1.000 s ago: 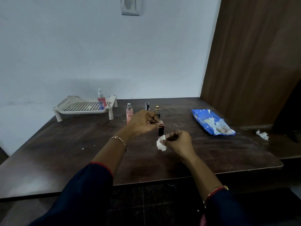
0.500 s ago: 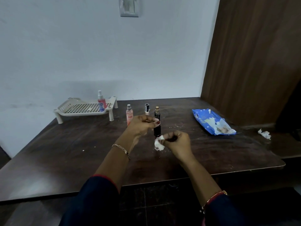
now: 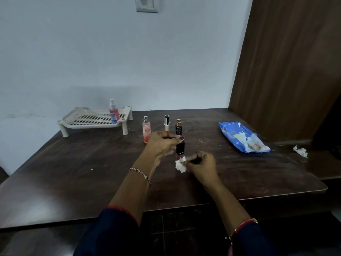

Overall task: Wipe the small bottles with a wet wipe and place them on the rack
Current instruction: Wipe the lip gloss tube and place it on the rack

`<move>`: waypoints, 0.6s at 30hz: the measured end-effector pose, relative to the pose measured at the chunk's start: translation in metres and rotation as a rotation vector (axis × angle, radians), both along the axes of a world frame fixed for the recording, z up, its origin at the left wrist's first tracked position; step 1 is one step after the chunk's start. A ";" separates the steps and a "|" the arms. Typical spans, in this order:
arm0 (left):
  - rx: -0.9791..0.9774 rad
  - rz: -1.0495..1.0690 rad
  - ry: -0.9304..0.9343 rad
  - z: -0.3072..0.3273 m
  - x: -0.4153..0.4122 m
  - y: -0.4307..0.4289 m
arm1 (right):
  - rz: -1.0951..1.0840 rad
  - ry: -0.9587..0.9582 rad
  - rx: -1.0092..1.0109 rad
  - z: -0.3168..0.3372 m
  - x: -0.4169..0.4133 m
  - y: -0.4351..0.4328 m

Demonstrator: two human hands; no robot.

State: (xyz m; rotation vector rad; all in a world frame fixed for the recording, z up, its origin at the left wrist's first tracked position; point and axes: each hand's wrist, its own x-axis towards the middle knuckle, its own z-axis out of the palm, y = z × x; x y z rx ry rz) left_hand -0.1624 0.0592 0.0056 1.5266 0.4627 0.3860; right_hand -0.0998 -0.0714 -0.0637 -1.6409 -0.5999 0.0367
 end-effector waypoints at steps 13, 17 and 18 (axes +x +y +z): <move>-0.003 -0.006 -0.001 0.001 -0.001 0.002 | 0.086 0.517 0.218 0.018 0.001 0.008; -0.007 -0.007 -0.015 0.003 -0.003 -0.001 | 0.065 0.500 0.212 0.017 -0.003 0.010; -0.003 -0.004 -0.019 0.004 -0.003 -0.001 | 0.068 0.486 0.222 0.017 -0.003 0.010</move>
